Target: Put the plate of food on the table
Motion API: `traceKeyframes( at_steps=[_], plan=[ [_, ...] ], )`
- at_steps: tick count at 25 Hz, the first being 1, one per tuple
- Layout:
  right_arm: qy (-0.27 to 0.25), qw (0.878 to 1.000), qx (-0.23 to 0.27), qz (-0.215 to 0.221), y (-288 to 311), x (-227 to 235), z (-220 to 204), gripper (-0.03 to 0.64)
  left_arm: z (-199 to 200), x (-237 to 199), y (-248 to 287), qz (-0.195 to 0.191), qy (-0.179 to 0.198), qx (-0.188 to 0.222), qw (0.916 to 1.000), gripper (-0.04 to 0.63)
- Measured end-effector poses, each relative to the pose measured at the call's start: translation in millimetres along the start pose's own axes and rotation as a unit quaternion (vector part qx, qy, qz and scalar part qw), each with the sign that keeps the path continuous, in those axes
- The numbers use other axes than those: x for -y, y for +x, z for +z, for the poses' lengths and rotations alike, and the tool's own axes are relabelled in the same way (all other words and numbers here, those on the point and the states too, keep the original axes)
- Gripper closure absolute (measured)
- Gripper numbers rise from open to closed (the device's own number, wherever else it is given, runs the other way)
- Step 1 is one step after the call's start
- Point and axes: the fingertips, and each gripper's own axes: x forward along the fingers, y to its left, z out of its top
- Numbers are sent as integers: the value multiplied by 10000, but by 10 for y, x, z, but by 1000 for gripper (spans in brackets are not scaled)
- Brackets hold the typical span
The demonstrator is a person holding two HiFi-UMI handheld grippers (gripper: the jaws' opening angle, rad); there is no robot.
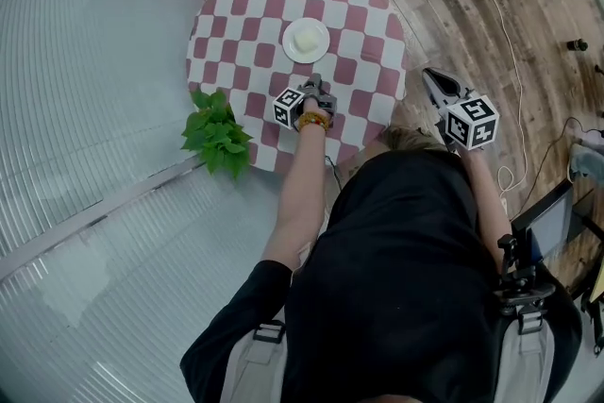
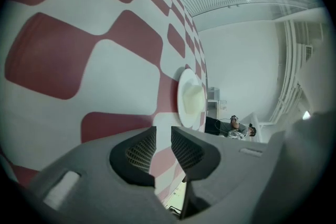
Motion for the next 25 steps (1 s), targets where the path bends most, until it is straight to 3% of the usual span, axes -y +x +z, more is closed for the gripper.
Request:
traceKeyframes(
  at_steps=[3, 8, 12, 16, 19, 22, 25],
  plan=[
    [-37, 9997, -70, 212, 76, -169, -18, 598, -188, -141, -238, 14, 292, -211, 9993, 525],
    [-151, 9967, -314, 733, 209, -650, -155, 598, -526, -589, -870, 198, 1166, -695, 9905, 525],
    [-330, 9910, -554, 1172, 256, -1113, -351, 598, -821, -915, -1554, -102, 1462, -997, 9842, 525],
    [-584, 9792, -935, 1705, 294, -1718, -705, 598, -843, -1352, -2498, -353, 1610, -482, 9851, 525],
    [-921, 9676, -1089, 2084, 218, -2172, -909, 598, -854, -1582, -3129, -467, 2014, 5, 9784, 525],
    [-1245, 9563, -1070, 2420, 112, -2594, -999, 598, -803, -1646, -3656, -477, 2625, 497, 9625, 526],
    [-1537, 9468, -906, 2680, -43, -2949, -1009, 598, -742, -1497, -4020, -550, 3271, 954, 9385, 528]
  ],
)
